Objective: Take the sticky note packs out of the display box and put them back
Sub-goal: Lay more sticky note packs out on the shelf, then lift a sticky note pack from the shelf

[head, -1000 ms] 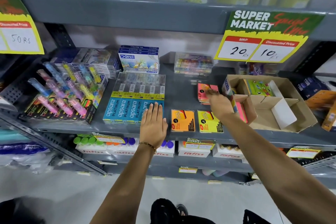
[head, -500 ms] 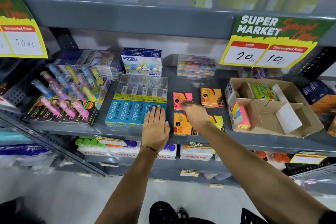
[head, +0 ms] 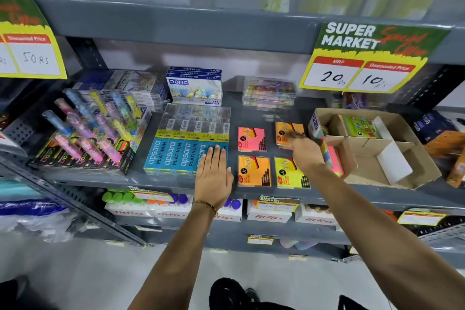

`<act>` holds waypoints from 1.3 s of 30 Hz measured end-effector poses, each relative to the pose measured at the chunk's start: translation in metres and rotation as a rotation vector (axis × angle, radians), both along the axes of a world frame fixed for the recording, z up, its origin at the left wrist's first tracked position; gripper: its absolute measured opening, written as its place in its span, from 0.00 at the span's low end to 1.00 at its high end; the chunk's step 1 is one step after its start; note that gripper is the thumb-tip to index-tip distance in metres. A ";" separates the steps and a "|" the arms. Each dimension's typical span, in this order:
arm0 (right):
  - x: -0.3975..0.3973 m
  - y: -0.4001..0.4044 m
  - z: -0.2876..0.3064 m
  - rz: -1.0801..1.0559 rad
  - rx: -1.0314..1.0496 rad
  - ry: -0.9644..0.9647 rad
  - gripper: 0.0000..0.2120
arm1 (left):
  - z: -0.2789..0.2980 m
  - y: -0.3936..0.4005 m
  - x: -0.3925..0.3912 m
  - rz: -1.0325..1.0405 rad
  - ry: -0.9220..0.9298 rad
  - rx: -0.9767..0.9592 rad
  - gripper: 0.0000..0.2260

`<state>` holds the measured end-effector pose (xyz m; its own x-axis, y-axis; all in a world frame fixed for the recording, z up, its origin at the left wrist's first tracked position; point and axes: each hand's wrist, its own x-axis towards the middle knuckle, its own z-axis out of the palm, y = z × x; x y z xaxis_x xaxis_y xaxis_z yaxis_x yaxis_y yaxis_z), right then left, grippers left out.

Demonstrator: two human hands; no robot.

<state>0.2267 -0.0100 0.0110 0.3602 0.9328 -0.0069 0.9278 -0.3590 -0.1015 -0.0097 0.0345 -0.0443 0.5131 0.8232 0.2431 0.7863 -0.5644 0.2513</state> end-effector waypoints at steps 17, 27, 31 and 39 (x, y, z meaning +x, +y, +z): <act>-0.106 -0.050 -0.043 0.318 0.233 -0.158 0.29 | 0.001 0.000 0.001 0.012 0.028 0.026 0.23; -0.026 0.019 0.007 -0.351 0.003 0.211 0.35 | 0.000 0.000 0.000 -0.001 0.029 -0.013 0.24; -0.012 0.030 -0.002 -0.408 -0.071 0.270 0.32 | 0.000 -0.001 -0.002 -0.011 0.030 -0.014 0.28; -0.053 -0.037 0.007 -0.313 0.270 0.185 0.28 | 0.000 -0.001 0.001 0.011 0.008 -0.002 0.23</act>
